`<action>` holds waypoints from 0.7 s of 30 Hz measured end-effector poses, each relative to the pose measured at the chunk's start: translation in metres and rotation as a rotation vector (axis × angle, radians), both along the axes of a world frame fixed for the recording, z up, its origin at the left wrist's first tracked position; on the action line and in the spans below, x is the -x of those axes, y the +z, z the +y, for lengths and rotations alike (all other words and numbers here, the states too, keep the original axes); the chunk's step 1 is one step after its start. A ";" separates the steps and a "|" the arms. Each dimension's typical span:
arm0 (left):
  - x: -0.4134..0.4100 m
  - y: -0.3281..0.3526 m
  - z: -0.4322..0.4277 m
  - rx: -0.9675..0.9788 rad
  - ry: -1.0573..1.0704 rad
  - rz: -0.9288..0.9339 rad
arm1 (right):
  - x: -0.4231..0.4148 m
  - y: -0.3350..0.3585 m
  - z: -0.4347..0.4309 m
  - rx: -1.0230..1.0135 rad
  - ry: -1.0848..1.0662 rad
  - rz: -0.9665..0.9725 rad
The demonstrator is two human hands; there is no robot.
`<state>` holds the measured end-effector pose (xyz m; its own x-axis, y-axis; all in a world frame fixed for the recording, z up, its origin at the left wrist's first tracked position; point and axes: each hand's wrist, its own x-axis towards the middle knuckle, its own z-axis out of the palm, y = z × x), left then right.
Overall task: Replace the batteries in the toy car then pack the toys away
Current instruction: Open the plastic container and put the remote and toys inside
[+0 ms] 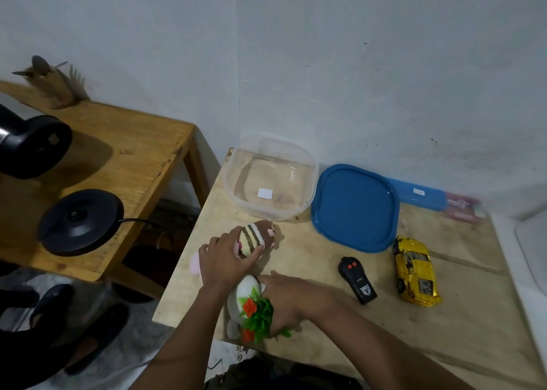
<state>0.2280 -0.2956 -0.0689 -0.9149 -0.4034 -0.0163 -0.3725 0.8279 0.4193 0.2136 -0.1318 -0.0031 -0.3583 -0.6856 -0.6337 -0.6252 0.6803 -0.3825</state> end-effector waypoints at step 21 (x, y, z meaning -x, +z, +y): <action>0.006 0.031 -0.027 -0.592 0.114 0.033 | 0.009 -0.012 0.034 0.382 -0.647 -0.196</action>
<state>0.2216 -0.3231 -0.0384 -0.8704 -0.4299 -0.2400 -0.4237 0.4059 0.8097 0.2044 -0.0979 -0.0155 -0.6672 -0.5621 -0.4887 -0.0453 0.6856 -0.7266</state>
